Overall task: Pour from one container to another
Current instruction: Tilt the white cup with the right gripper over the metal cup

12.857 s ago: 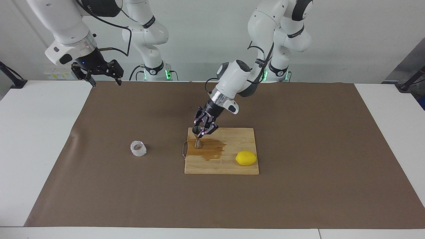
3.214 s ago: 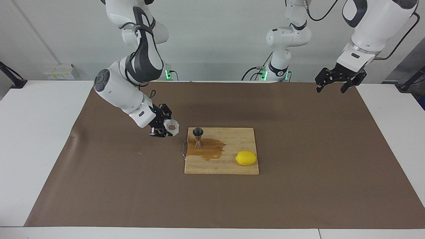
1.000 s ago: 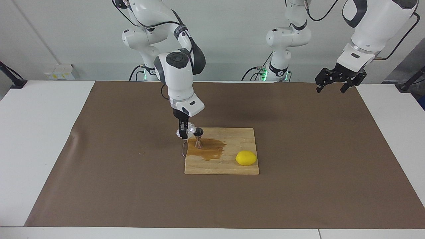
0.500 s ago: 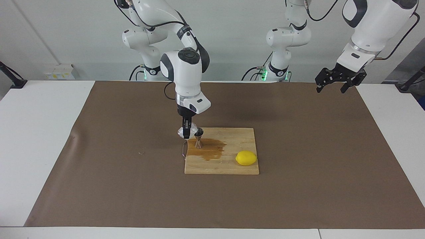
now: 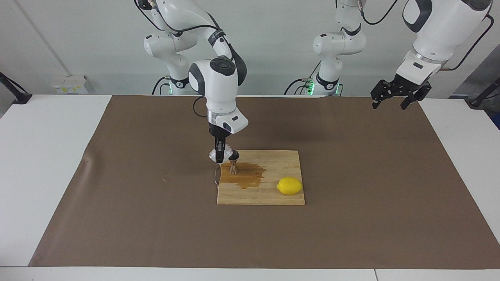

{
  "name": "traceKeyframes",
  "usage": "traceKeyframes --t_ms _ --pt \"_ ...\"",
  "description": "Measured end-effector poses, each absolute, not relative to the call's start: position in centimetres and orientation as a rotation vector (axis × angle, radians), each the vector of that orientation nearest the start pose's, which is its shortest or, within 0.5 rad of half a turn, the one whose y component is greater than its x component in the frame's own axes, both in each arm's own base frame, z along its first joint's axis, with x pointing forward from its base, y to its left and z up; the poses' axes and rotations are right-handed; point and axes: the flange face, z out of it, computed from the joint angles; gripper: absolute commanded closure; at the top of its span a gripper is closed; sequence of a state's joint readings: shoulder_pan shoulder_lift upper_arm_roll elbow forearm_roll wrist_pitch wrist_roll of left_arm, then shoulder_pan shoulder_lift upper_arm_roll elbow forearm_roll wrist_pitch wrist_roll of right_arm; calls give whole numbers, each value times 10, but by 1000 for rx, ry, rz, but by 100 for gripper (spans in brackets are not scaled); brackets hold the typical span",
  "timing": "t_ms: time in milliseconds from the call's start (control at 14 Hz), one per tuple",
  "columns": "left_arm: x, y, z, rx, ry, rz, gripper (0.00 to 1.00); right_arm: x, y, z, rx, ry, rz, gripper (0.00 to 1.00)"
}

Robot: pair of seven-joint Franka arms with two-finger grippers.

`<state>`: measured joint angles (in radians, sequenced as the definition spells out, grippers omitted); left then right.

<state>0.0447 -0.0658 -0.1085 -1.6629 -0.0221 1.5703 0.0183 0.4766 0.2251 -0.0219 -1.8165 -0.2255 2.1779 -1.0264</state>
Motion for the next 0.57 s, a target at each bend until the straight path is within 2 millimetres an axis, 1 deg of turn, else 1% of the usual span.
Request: traceKeyframes --t_ms 571 --pt "531 -38 617 -3153 129 43 0 572 270 429 2043 2073 114 60"
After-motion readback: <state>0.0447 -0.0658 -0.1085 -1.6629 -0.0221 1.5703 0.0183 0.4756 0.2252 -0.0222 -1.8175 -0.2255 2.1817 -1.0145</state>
